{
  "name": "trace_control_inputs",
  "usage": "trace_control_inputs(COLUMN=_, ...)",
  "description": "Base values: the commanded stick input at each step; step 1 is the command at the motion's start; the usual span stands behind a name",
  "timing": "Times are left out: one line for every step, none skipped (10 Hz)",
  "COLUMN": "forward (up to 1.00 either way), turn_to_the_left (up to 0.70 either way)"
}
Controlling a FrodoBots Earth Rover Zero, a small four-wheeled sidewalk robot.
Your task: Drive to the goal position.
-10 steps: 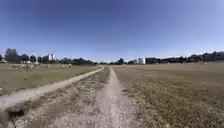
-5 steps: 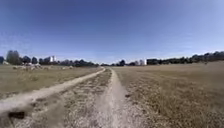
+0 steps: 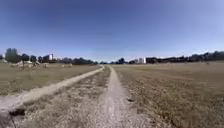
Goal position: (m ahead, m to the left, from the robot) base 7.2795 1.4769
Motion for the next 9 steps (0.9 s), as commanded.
trace_control_inputs(forward=0.69, turn_to_the_left=0.06)
trace_control_inputs(forward=0.69, turn_to_the_left=0.06)
trace_control_inputs(forward=0.69, turn_to_the_left=0.06)
trace_control_inputs(forward=0.69, turn_to_the_left=0.06)
trace_control_inputs(forward=0.69, turn_to_the_left=0.06)
trace_control_inputs(forward=0.69, turn_to_the_left=0.06)
trace_control_inputs(forward=0.69, turn_to_the_left=0.06)
trace_control_inputs(forward=0.69, turn_to_the_left=0.06)
trace_control_inputs(forward=0.69, turn_to_the_left=0.06)
